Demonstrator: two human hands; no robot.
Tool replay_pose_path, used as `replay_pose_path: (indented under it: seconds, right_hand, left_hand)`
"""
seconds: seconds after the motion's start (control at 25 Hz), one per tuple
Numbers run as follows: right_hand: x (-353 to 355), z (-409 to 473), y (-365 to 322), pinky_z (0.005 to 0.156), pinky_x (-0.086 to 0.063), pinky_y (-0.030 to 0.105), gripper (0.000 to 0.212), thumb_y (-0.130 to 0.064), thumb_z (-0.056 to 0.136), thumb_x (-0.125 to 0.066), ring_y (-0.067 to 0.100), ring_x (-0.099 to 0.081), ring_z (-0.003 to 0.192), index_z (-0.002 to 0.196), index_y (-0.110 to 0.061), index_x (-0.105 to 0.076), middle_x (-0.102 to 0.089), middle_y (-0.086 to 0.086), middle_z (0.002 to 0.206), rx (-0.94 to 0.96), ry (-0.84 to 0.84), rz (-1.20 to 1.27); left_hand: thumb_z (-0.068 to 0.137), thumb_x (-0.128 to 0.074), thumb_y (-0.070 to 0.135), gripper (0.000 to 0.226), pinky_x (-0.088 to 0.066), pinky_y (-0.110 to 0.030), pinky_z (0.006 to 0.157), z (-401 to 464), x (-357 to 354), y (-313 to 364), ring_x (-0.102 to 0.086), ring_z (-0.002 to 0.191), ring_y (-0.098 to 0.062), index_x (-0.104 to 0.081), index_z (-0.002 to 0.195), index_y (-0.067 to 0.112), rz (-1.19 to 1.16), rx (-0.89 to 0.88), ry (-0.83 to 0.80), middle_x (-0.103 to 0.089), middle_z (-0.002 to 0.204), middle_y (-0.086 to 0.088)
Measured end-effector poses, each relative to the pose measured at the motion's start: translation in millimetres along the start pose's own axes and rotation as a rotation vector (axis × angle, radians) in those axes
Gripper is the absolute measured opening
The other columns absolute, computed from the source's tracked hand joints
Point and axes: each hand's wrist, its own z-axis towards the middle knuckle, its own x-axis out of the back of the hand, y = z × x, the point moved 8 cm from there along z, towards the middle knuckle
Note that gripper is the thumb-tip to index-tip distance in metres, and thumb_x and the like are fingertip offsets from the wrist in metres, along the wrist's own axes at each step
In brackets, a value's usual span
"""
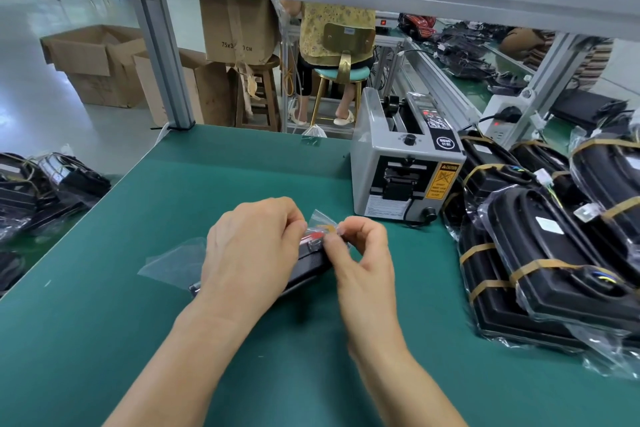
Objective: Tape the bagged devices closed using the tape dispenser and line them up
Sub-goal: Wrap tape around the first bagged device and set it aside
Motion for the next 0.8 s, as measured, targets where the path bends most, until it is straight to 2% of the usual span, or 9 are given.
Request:
replay_pose_path:
  seconds: [0.12, 0.28, 0.4, 0.48, 0.56, 0.6, 0.64, 0.72, 0.8]
  right_hand:
    - [-4.7, -1.3, -0.3, 0.074, -0.039, 0.005, 0.029, -0.029, 0.075, -0.075, -0.006, -0.054, 0.09, 0.096, -0.032, -0.056, -0.053, -0.012, 0.104, -0.003, -0.098, -0.058]
    - [-1.3, 14.0, 9.0, 0.082, -0.039, 0.014, 0.027, -0.018, 0.08, -0.074, -0.001, -0.054, 0.101, 0.098, -0.03, -0.058, -0.058, -0.009, 0.109, -0.136, -0.132, 0.007]
    - [4.9, 20.0, 8.8, 0.086, -0.041, 0.01, 0.026, -0.019, 0.084, -0.072, -0.005, -0.054, 0.104, 0.102, -0.032, -0.057, -0.059, -0.011, 0.112, -0.079, -0.181, -0.035]
    - [8.7, 20.3, 7.7, 0.099, -0.034, 0.01, 0.053, -0.032, 0.077, -0.078, -0.015, -0.044, 0.117, 0.121, -0.039, -0.05, -0.052, -0.018, 0.13, -0.033, -0.336, -0.141]
    - [11.8, 20.7, 9.0, 0.105, -0.022, 0.014, 0.094, -0.04, 0.062, -0.084, -0.017, -0.027, 0.13, 0.138, -0.049, -0.03, -0.035, -0.029, 0.141, -0.007, -0.51, -0.329]
    - [10.8, 21.3, 6.4, 0.106, -0.019, 0.015, 0.105, -0.036, 0.06, -0.087, -0.018, -0.024, 0.132, 0.141, -0.051, -0.023, -0.032, -0.033, 0.141, 0.011, -0.564, -0.365]
    - [7.4, 22.6, 1.0, 0.107, -0.021, 0.015, 0.107, -0.028, 0.06, -0.089, -0.018, -0.028, 0.131, 0.141, -0.049, -0.023, -0.034, -0.035, 0.139, 0.042, -0.601, -0.345]
    - [-2.7, 27.2, -16.4, 0.103, -0.037, 0.019, 0.091, -0.011, 0.06, -0.089, -0.006, -0.051, 0.121, 0.135, -0.035, -0.043, -0.056, -0.025, 0.129, 0.144, -0.619, -0.265]
    - [-6.8, 32.1, -36.7, 0.089, -0.051, 0.025, 0.073, -0.005, 0.058, -0.088, 0.006, -0.063, 0.105, 0.121, -0.025, -0.058, -0.066, -0.013, 0.112, 0.264, -0.554, -0.258]
  left_hand:
    - [0.086, -0.058, 0.03, 0.01, -0.042, -0.032, 0.063, -0.3, 0.3, -0.1, -0.059, 0.078, -0.026, -0.066, 0.081, 0.025, 0.0, 0.004, 0.003, -0.067, 0.075, 0.004]
    - [0.086, -0.059, 0.03, 0.011, -0.043, -0.032, 0.063, -0.2, 3.7, 0.8, -0.059, 0.077, -0.025, -0.065, 0.079, 0.025, -0.012, -0.009, 0.017, -0.067, 0.074, 0.006]
    - [0.089, -0.057, 0.028, 0.012, -0.038, -0.032, 0.063, -0.1, 4.9, 2.4, -0.057, 0.076, -0.023, -0.062, 0.079, 0.024, -0.011, -0.042, 0.012, -0.065, 0.073, 0.007]
    - [0.089, -0.058, 0.024, 0.014, -0.038, -0.032, 0.062, 0.8, 12.8, -4.2, -0.055, 0.07, -0.021, -0.06, 0.075, 0.024, -0.055, -0.086, 0.025, -0.063, 0.068, 0.007]
    - [0.089, -0.059, 0.025, 0.015, -0.043, -0.029, 0.064, 2.6, 25.0, -18.6, -0.055, 0.065, -0.015, -0.059, 0.074, 0.025, -0.237, -0.131, 0.026, -0.062, 0.065, 0.006]
    - [0.089, -0.058, 0.027, 0.013, -0.044, -0.025, 0.066, 2.7, 30.4, -25.6, -0.056, 0.064, -0.012, -0.06, 0.076, 0.024, -0.378, -0.142, 0.022, -0.063, 0.067, 0.005]
    - [0.088, -0.059, 0.027, 0.011, -0.045, -0.019, 0.067, 1.7, 34.6, -31.6, -0.058, 0.065, -0.009, -0.061, 0.078, 0.023, -0.537, -0.133, 0.027, -0.065, 0.071, 0.005]
    - [0.087, -0.064, 0.023, 0.009, -0.047, -0.013, 0.069, -1.3, 35.6, -40.9, -0.06, 0.069, -0.004, -0.062, 0.078, 0.02, -0.822, -0.083, 0.054, -0.068, 0.075, 0.006]
    - [0.084, -0.058, 0.018, 0.006, -0.05, -0.016, 0.076, -2.9, 34.7, -47.8, -0.062, 0.075, -0.003, -0.063, 0.082, 0.018, -0.939, -0.045, 0.101, -0.07, 0.08, 0.007]
